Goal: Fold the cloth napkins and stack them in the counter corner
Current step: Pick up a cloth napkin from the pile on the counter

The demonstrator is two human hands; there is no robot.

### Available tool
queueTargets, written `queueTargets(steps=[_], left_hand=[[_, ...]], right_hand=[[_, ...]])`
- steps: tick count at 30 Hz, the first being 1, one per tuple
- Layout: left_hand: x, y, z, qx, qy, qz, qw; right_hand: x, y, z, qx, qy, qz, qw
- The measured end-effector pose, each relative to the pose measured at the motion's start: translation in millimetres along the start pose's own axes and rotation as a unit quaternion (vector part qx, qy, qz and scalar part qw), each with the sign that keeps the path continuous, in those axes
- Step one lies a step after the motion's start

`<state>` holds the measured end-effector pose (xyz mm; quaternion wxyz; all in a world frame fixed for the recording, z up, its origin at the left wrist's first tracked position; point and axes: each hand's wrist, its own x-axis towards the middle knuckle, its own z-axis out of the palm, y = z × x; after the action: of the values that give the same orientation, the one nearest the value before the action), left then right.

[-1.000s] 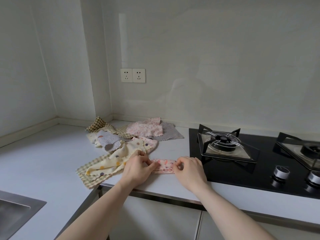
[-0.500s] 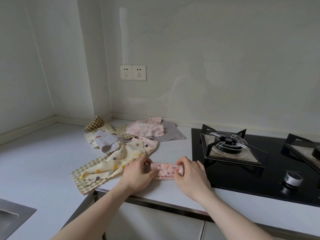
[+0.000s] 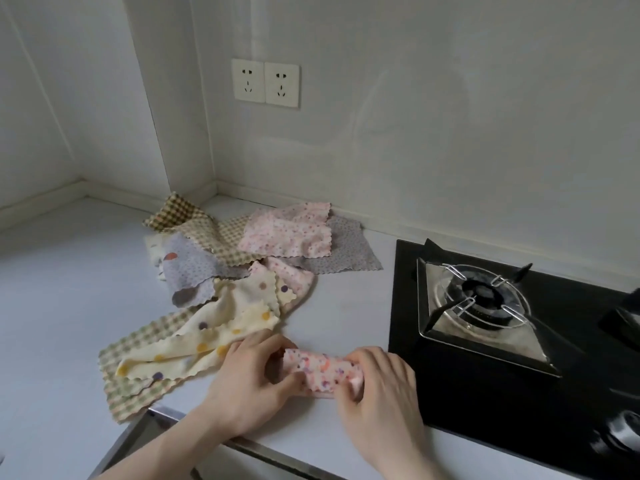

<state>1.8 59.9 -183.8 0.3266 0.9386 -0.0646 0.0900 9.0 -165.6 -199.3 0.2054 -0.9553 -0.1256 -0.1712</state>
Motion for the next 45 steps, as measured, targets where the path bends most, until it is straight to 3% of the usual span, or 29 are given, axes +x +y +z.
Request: queueTargets(steps=[4, 8, 10, 14, 24, 29, 36, 45], left_hand=[[5.0, 15.9, -16.7, -0.043, -0.067, -0.089, 0.993], [1.1, 67.2, -58.2, -0.204, -0.101, -0.199, 0.953], [-8.2, 93.7, -83.5, -0.249, -0.083, -0.224, 0.939], [-16.6, 137.9, -132.9, -0.328, -0.079, -0.246, 0.909], [34.4, 249.5, -183.6, -0.287, -0.18, -0.118, 0.933], [61.4, 303.6, -157.0, -0.269, -0.223, -0.053, 0.935], [67.2, 407.0, -101.0, -0.191, -0.291, 0.028, 0.937], [26.1, 591.1, 20.4, -0.186, -0.379, 0.091, 0.902]], right_hand=[[8.4, -8.0, -19.6, 0.071, -0.076, 0.072, 0.992], [24.2, -28.0, -85.4, 0.201, -0.251, 0.201, 0.925], [26.1, -39.2, -125.1, 0.259, -0.28, 0.236, 0.894], [30.7, -56.5, -198.9, 0.327, -0.253, 0.276, 0.867], [39.2, -59.2, -340.9, 0.364, -0.195, 0.334, 0.847], [15.3, -23.0, -381.7, 0.346, -0.115, 0.353, 0.861], [-47.9, 56.0, -435.7, 0.353, -0.02, 0.394, 0.848], [-172.8, 196.5, -546.2, 0.31, 0.083, 0.445, 0.836]])
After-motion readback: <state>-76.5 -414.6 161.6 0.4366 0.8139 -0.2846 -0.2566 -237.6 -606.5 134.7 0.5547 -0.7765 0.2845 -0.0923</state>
